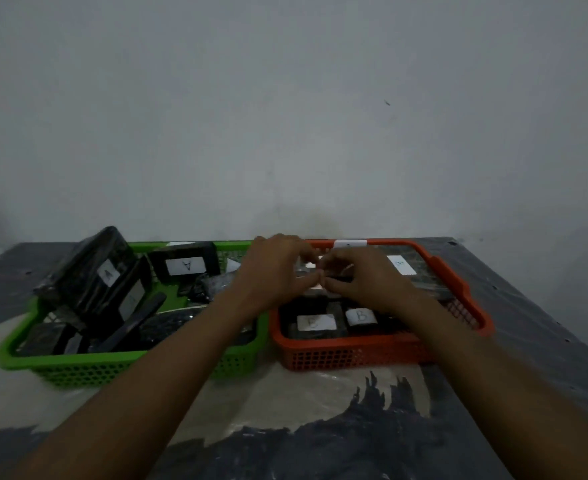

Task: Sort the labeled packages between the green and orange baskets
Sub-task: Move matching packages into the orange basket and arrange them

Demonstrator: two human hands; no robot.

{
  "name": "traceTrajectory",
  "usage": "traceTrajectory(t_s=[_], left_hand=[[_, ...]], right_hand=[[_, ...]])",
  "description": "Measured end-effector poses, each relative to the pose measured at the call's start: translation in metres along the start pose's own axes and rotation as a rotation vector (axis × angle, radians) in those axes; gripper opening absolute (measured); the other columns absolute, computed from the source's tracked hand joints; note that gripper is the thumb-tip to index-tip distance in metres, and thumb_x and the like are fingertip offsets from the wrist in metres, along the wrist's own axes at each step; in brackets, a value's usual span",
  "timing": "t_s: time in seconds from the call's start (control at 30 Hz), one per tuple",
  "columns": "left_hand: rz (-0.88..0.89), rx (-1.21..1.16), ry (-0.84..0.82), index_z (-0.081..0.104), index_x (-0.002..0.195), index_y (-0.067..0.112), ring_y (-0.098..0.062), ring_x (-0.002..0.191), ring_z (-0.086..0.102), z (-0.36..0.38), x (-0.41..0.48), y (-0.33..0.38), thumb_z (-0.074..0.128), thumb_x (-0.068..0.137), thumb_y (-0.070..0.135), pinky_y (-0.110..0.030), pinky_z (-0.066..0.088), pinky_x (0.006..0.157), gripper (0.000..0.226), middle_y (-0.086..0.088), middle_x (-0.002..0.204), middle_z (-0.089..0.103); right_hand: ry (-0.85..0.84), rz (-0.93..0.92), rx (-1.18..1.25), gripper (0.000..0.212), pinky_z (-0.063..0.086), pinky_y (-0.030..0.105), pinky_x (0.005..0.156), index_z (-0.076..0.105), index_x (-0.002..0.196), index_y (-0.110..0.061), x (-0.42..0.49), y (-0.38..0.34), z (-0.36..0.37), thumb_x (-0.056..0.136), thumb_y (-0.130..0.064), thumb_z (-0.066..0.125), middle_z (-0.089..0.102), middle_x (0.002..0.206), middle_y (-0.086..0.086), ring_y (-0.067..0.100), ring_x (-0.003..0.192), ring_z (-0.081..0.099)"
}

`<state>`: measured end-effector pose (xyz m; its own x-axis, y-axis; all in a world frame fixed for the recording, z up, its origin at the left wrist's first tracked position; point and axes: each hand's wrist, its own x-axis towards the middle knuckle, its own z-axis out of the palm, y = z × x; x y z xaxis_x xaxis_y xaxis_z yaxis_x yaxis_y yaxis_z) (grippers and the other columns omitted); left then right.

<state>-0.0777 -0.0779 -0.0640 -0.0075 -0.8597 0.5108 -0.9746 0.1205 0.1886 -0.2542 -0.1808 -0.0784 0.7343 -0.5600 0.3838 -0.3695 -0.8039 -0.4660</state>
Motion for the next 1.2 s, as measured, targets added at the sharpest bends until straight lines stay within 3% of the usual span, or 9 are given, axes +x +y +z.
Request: traceTrajectory(t_s=[0.17, 0.23, 0.37, 0.47, 0.73, 0.83, 0.93, 1.03, 1.2], left_hand=[[-0.241, -0.041, 0.044, 0.074, 0.097, 0.023, -0.013, 0.077, 0.063, -0.035, -0.034, -0.072, 0.074, 0.085, 0.034, -0.03, 0.052, 0.07, 0.017, 0.006, 0.088, 0.07], [-0.316, -0.007, -0.028, 0.074, 0.1, 0.02, -0.016, 0.08, 0.066, -0.041, -0.043, -0.098, 0.074, 0.085, 0.031, -0.032, 0.054, 0.072, 0.017, 0.005, 0.09, 0.072], [-0.395, 0.065, -0.259, 0.07, 0.12, 0.017, -0.018, 0.096, 0.068, -0.038, -0.051, -0.13, 0.077, 0.082, 0.025, -0.035, 0.055, 0.086, 0.04, -0.002, 0.115, 0.072], [-0.385, 0.065, -0.389, 0.063, 0.132, 0.015, -0.02, 0.106, 0.067, -0.028, -0.049, -0.139, 0.08, 0.079, 0.03, -0.036, 0.054, 0.092, 0.058, -0.003, 0.124, 0.069], [-0.291, 0.248, -0.515, 0.067, 0.101, 0.015, -0.028, 0.099, 0.065, -0.005, -0.028, -0.133, 0.081, 0.074, 0.037, -0.041, 0.057, 0.082, 0.037, -0.006, 0.106, 0.066], [-0.263, 0.234, -0.485, 0.061, 0.095, 0.019, -0.027, 0.1, 0.065, -0.001, -0.028, -0.14, 0.076, 0.081, 0.034, -0.042, 0.056, 0.083, 0.025, -0.006, 0.107, 0.068], [-0.243, 0.045, -0.39, 0.065, 0.128, 0.016, -0.022, 0.105, 0.065, -0.009, -0.032, -0.153, 0.075, 0.084, 0.034, -0.034, 0.052, 0.087, 0.048, -0.005, 0.12, 0.068], [-0.16, -0.034, -0.278, 0.059, 0.138, 0.018, -0.01, 0.092, 0.06, -0.024, -0.038, -0.162, 0.079, 0.081, 0.039, -0.023, 0.043, 0.079, 0.064, -0.002, 0.127, 0.067], [-0.074, -0.101, -0.217, 0.062, 0.133, 0.021, -0.012, 0.093, 0.062, -0.038, -0.047, -0.164, 0.079, 0.081, 0.038, -0.031, 0.053, 0.078, 0.057, 0.0, 0.123, 0.067]], right_hand=[[0.006, -0.047, 0.158, 0.01, 0.049, 0.011, 0.066, 0.073, 0.096, -0.012, 0.036, -0.043, 0.049, 0.087, -0.009, 0.073, 0.071, 0.089, 0.0, 0.001, 0.072, 0.062], [0.014, -0.068, 0.158, 0.008, 0.051, 0.021, 0.07, 0.072, 0.096, -0.01, 0.05, -0.056, 0.065, 0.088, -0.011, 0.071, 0.069, 0.087, 0.0, 0.002, 0.074, 0.06], [-0.005, 0.031, 0.064, 0.028, 0.044, 0.027, 0.092, 0.067, 0.119, -0.013, 0.073, -0.071, 0.093, 0.092, -0.022, 0.068, 0.066, 0.119, 0.003, 0.015, 0.108, 0.06], [-0.067, 0.166, 0.052, 0.034, 0.043, 0.023, 0.087, 0.065, 0.129, -0.013, 0.078, -0.071, 0.111, 0.096, -0.018, 0.06, 0.064, 0.131, 0.009, 0.022, 0.112, 0.063], [0.044, 0.188, 0.024, 0.03, 0.041, 0.019, 0.083, 0.071, 0.122, -0.011, 0.072, -0.068, 0.123, 0.096, -0.018, 0.058, 0.069, 0.124, 0.01, 0.021, 0.108, 0.066], [0.049, 0.174, 0.021, 0.027, 0.047, 0.022, 0.08, 0.073, 0.118, -0.011, 0.07, -0.069, 0.123, 0.094, -0.017, 0.059, 0.071, 0.117, 0.01, 0.022, 0.101, 0.068], [0.013, 0.119, -0.07, 0.033, 0.05, 0.037, 0.094, 0.065, 0.123, -0.013, 0.069, -0.071, 0.12, 0.091, -0.021, 0.062, 0.064, 0.12, 0.009, 0.025, 0.112, 0.059], [0.024, -0.01, -0.231, 0.051, 0.037, 0.042, 0.109, 0.052, 0.138, -0.018, 0.073, -0.078, 0.117, 0.088, -0.019, 0.062, 0.055, 0.134, 0.003, 0.024, 0.124, 0.045], [0.002, -0.108, -0.196, 0.045, 0.049, 0.038, 0.094, 0.059, 0.13, -0.02, 0.076, -0.087, 0.11, 0.087, -0.005, 0.06, 0.057, 0.131, -0.001, 0.02, 0.119, 0.05]])
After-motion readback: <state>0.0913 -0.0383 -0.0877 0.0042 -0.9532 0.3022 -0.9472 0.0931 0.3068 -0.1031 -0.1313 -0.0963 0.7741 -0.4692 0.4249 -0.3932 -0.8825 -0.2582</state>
